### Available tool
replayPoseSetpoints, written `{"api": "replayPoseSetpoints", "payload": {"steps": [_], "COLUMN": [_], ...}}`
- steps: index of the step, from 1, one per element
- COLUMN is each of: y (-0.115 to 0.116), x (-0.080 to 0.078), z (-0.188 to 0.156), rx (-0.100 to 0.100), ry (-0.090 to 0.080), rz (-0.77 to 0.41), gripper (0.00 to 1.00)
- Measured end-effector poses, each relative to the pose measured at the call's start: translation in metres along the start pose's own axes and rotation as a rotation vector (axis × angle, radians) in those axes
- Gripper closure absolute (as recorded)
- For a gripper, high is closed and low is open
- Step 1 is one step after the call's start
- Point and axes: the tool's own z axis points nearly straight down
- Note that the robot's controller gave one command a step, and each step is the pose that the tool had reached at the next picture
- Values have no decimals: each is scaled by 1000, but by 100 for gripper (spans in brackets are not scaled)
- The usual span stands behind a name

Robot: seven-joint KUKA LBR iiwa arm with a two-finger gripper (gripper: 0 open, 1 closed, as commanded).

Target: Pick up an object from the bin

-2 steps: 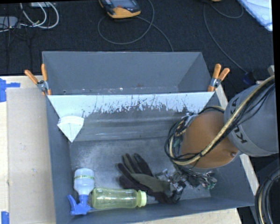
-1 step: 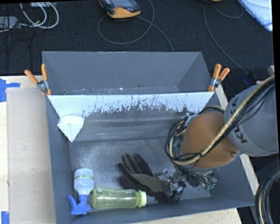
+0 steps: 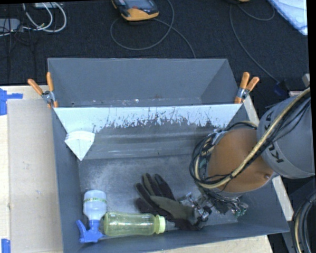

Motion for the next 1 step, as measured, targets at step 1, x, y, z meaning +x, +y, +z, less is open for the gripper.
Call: {"api": "replayPoseSetpoints", "payload": {"steps": [1], "y": [5], "x": [-1], "z": [-8], "rx": [0], "ry": [1], "rz": [7], "gripper": [100]}}
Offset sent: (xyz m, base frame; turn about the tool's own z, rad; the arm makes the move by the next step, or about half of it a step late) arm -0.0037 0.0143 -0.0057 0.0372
